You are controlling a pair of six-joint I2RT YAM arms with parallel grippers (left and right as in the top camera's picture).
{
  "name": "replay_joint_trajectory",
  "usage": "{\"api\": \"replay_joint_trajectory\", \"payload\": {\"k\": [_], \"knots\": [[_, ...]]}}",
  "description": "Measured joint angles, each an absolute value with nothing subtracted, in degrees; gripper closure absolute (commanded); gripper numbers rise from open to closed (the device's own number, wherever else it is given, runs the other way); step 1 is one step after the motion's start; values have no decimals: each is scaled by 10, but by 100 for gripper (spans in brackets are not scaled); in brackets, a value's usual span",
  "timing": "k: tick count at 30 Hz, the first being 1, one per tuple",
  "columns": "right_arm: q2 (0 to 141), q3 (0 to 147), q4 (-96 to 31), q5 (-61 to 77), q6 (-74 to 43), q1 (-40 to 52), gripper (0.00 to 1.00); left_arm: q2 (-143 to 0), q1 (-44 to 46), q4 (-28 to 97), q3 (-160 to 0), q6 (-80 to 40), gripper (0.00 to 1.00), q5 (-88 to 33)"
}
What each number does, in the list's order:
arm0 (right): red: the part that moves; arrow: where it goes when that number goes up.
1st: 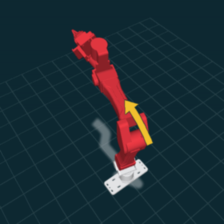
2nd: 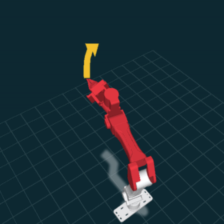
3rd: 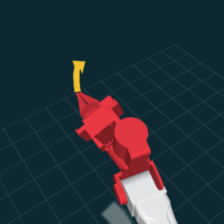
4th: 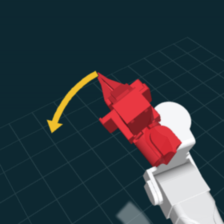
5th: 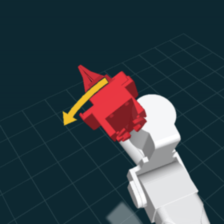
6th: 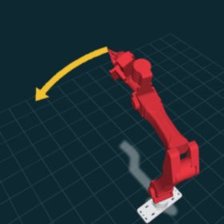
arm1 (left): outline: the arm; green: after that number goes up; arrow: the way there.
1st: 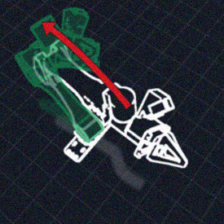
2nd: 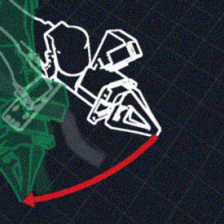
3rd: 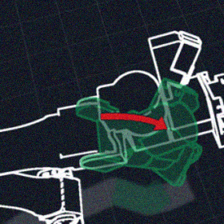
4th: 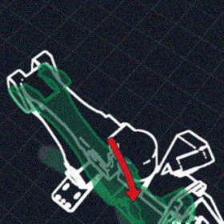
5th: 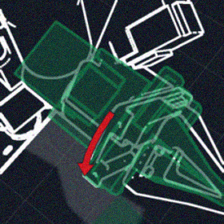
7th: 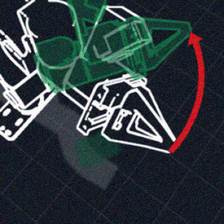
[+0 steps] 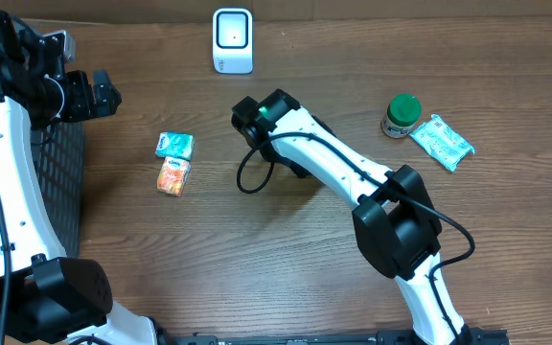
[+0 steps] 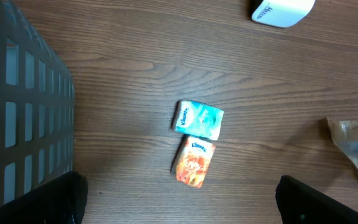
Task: Scan the item barcode
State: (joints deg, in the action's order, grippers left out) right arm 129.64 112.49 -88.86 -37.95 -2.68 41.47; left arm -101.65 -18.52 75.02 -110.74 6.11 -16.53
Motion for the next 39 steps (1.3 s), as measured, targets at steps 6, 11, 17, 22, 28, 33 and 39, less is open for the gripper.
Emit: {"api": "replay_joint_trajectory", "payload": {"k": [6, 11, 17, 22, 28, 33, 39], "knots": [[1296, 1125, -886, -236, -25, 432, 67, -1016, -185, 750, -1107, 61, 1, -165], [1296, 1125, -885, -99, -25, 440, 66, -1016, -185, 750, -1107, 61, 0, -165], [1296, 1155, -876, 43, -25, 440, 66, -1016, -185, 750, -1107, 61, 1, -165], [1296, 1235, -909, 97, -22, 426, 66, -1016, -185, 750, -1107, 61, 0, -165], [1296, 1295, -947, 116, 25, 345, 65, -1016, -185, 750, -1107, 61, 1, -165], [1296, 1294, -943, 131, 103, 246, 51, -1016, -185, 750, -1107, 61, 0, -165], [1296, 1239, -934, 189, 230, 145, 49, -1016, -185, 750, -1107, 61, 1, -165]]}}
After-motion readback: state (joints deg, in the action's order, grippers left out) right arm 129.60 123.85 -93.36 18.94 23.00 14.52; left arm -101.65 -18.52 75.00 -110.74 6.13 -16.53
